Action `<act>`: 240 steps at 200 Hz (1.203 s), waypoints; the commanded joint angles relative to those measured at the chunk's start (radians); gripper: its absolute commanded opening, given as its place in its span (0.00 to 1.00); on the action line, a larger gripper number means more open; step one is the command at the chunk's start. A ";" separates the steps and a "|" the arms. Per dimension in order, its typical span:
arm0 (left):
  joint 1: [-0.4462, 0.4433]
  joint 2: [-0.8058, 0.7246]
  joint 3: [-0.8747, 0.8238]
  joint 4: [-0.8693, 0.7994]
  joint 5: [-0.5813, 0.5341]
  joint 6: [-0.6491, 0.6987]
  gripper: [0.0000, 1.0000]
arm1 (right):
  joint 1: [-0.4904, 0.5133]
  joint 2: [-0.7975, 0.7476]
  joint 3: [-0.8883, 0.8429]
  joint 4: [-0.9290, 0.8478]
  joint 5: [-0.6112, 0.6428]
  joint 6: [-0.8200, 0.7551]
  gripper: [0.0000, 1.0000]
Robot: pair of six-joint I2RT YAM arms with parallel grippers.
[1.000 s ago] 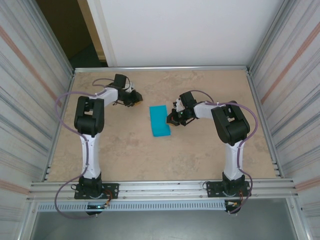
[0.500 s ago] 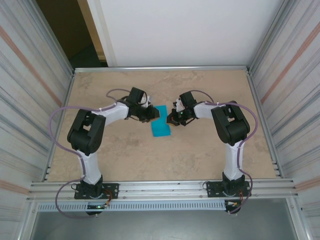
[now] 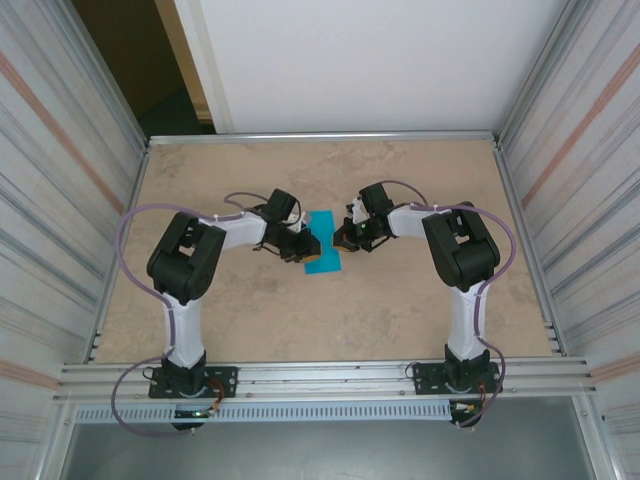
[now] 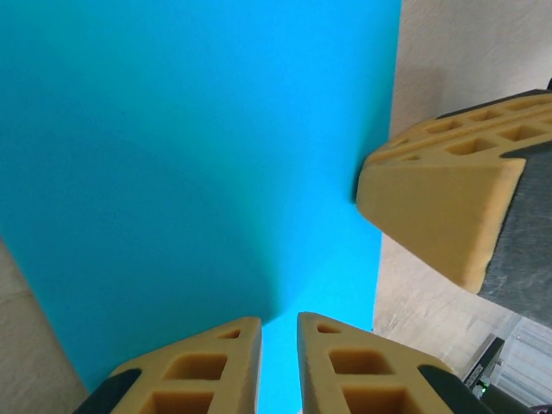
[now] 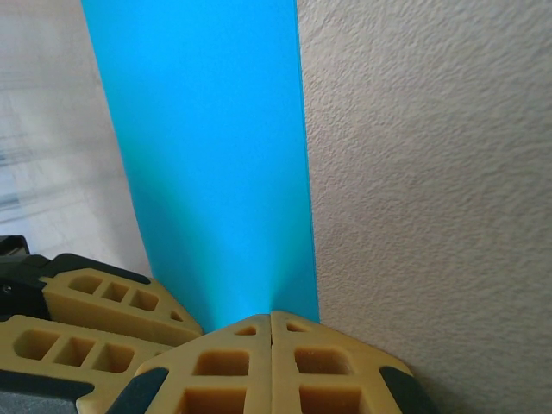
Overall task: Fold a paper plane with a square sheet of paper (pick it up from the middle)
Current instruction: First fold the square sheet of paper in half at the center of the table.
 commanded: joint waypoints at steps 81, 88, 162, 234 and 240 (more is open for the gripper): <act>0.100 -0.233 -0.215 0.007 0.022 -0.013 0.20 | -0.030 0.185 -0.138 -0.254 0.395 0.006 0.00; 0.082 -0.231 -0.195 0.035 0.028 -0.032 0.20 | -0.030 0.188 -0.137 -0.254 0.395 0.006 0.00; -0.046 0.003 0.043 0.052 0.009 -0.092 0.20 | -0.033 0.190 -0.144 -0.252 0.396 0.007 0.00; -0.041 -0.115 -0.215 -0.083 -0.057 -0.006 0.20 | -0.038 0.194 -0.152 -0.249 0.417 0.009 0.00; -0.035 -0.135 -0.247 -0.082 -0.062 -0.004 0.20 | -0.040 0.197 -0.153 -0.250 0.418 0.009 0.00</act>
